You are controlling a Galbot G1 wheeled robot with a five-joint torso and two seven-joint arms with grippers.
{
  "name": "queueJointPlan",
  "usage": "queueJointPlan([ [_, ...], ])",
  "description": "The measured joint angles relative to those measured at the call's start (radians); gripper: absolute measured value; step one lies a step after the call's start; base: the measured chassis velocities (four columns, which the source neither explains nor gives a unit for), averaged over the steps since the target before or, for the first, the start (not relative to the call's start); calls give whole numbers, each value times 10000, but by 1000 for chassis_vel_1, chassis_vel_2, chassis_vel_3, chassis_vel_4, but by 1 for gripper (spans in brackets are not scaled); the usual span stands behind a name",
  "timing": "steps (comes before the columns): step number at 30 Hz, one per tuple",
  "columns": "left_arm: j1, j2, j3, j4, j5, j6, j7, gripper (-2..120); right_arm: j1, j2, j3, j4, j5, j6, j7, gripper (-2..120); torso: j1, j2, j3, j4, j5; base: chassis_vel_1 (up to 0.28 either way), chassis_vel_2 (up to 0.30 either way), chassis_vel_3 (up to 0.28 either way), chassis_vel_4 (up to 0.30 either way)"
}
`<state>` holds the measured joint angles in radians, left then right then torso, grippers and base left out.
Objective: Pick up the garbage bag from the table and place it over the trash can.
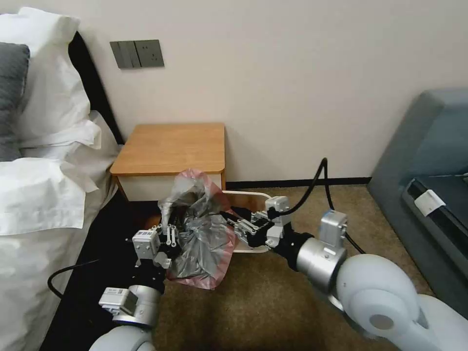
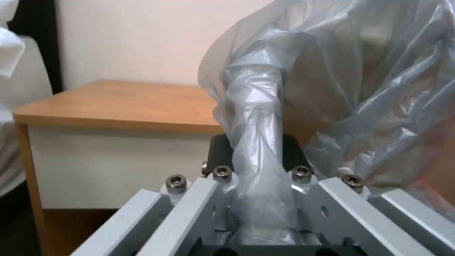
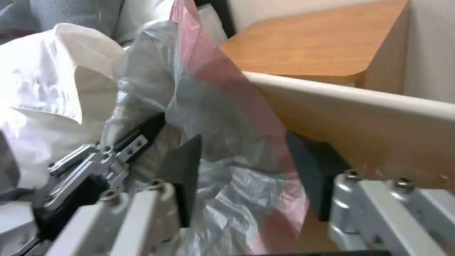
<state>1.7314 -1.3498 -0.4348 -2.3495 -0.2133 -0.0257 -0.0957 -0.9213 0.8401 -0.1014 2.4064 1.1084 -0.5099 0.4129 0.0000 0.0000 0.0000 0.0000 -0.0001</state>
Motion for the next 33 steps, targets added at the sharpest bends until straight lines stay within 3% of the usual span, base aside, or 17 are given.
queueJointPlan([
  [14,-5,20,-26,-60,104,-62,86,7,1094,775,-829,-831,94,-154,856,99,0,0,0,0,1,0,0,0,0],
  [28,-34,43,-31,-168,29,-67,113,7,1568,1188,-1232,-1540,409,43,723,100,0,0,1,0,1,0,0,0,0],
  [33,-29,43,-33,-208,16,-75,130,7,1705,1339,-1382,-1740,423,192,707,87,0,-1,0,0,1,0,0,0,0],
])
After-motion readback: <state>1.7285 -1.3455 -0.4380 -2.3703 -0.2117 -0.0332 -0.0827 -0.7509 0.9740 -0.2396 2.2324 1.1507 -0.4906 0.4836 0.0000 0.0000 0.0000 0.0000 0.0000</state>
